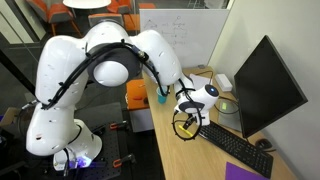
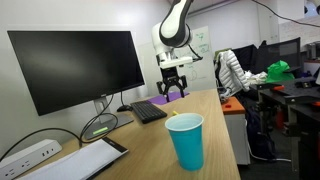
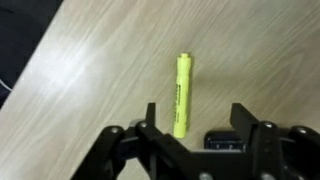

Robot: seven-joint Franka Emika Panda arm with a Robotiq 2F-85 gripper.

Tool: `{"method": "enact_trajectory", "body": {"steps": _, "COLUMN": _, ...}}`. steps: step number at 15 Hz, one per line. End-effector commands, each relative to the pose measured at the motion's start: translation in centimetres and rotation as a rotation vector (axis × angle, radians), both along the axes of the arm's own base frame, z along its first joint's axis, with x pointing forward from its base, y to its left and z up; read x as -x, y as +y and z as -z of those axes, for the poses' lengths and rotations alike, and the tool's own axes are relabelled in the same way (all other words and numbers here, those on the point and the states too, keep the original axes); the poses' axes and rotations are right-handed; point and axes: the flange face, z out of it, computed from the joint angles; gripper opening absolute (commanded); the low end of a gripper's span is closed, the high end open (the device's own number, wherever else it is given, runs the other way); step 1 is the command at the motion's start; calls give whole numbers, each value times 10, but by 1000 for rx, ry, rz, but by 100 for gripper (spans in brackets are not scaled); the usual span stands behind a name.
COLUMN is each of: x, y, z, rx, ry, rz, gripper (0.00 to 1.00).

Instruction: Take the marker and put it in the cup

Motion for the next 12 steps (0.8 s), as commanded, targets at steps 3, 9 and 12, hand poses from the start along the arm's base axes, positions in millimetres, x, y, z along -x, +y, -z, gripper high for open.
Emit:
{"method": "enact_trajectory", "body": {"steps": 3, "x": -2, "y": 6, "z": 33, "rx": -3, "ry": -17, "rz": 21, "gripper": 67}}
{"method": "enact_trajectory", "body": {"steps": 9, "x": -6, "y": 6, "z": 56, "rx": 13, "ry": -15, "rz": 24, "gripper": 39}}
{"method": "enact_trajectory", "body": {"steps": 12, "x": -10, "y": 7, "z": 67, "rx": 14, "ry": -5, "rz": 21, "gripper": 24}}
